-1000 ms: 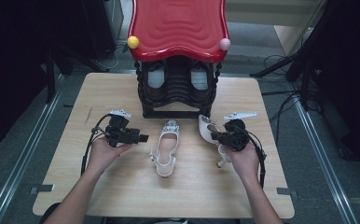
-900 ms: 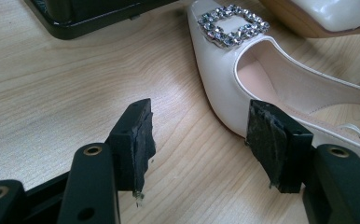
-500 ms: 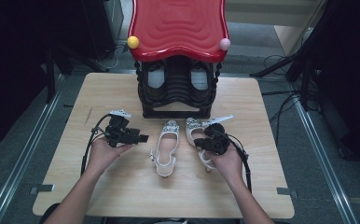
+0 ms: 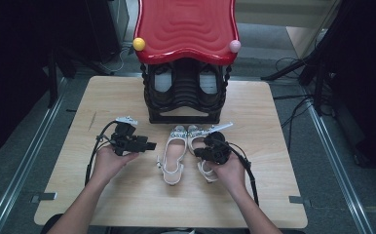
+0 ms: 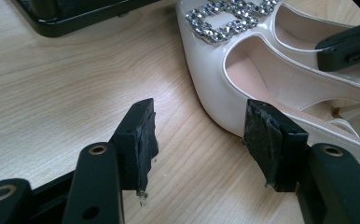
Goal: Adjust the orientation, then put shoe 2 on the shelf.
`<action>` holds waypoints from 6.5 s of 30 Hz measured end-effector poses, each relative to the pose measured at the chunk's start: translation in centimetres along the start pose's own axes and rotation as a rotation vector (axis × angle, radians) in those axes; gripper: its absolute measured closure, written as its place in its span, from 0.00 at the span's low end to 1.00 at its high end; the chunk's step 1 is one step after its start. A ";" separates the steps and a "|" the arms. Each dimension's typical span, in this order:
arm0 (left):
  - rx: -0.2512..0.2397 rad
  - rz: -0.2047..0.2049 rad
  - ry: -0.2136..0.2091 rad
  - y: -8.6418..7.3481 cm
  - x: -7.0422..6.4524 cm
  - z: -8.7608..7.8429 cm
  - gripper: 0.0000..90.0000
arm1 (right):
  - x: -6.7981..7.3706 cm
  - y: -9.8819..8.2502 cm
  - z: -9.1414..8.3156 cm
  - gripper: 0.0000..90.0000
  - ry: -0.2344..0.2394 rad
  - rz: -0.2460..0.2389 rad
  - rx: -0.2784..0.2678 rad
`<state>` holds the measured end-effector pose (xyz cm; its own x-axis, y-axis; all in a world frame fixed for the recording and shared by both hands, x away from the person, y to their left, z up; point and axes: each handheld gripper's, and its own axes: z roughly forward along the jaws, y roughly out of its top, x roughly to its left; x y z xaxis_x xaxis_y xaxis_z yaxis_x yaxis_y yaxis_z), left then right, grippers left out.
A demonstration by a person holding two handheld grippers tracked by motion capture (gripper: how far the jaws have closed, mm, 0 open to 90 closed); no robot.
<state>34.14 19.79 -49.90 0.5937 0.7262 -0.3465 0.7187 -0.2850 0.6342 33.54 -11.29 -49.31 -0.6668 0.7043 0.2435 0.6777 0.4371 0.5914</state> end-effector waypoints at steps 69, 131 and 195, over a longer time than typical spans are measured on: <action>0.171 0.111 -0.130 -0.7 -4.5 5.1 1.00 | -6.4 -2.4 -1.8 1.00 0.037 0.101 -0.053; 0.045 0.064 -0.049 -1.6 -2.0 -0.7 0.67 | -0.3 1.3 -1.6 0.77 0.060 -0.024 -0.059; 0.015 0.025 0.006 -2.1 0.3 -2.3 0.56 | -0.8 4.3 0.5 0.95 0.017 -0.057 0.310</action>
<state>31.95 22.01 -49.79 0.6090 0.7229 -0.3264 0.7094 -0.3124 0.6317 37.11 -9.65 -47.40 -0.7098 0.6656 0.2306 0.6994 0.6271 0.3428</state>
